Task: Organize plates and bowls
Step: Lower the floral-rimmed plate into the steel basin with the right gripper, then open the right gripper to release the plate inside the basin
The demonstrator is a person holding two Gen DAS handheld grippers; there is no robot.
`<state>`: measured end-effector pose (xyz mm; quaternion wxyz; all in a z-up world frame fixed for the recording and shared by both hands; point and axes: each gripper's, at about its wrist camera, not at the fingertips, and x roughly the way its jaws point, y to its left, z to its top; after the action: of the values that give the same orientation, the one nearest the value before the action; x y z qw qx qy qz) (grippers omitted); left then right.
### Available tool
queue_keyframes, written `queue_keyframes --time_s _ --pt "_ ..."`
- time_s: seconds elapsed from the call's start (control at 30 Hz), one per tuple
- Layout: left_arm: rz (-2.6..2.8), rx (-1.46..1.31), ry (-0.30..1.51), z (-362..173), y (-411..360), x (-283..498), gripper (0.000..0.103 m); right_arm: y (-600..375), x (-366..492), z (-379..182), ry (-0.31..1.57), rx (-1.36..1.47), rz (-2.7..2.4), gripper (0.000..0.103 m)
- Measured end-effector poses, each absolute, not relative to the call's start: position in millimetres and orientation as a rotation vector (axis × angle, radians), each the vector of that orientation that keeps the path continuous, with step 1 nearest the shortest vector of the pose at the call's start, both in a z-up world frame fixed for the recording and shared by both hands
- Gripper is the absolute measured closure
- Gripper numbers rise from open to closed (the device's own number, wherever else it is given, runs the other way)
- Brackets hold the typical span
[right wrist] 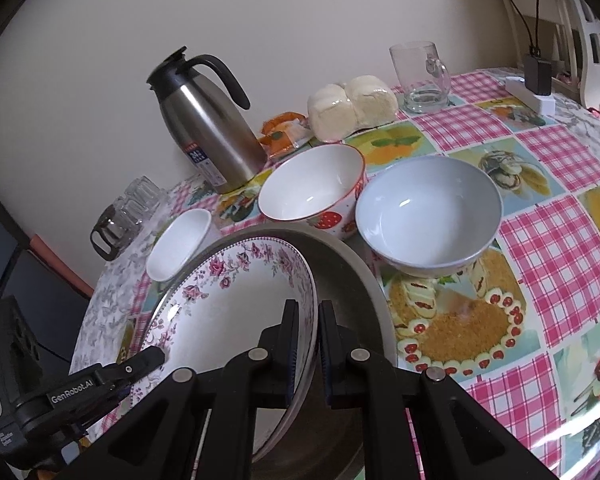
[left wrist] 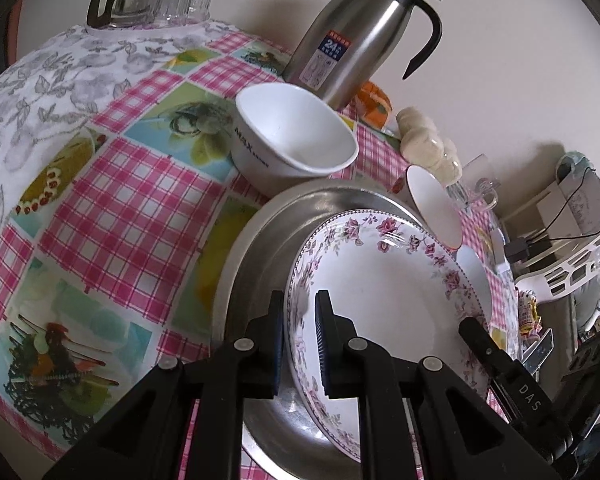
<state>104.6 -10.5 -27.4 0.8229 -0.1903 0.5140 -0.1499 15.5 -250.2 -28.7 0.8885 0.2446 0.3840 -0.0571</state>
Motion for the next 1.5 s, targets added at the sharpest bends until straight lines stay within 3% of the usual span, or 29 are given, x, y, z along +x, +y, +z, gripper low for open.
queue_keyframes --time_s 1.5 --pt "-0.213 -0.375 1.150 -31 -10 102 0.090 -225 29 -47 0.933 0.272 -0.179 0.087"
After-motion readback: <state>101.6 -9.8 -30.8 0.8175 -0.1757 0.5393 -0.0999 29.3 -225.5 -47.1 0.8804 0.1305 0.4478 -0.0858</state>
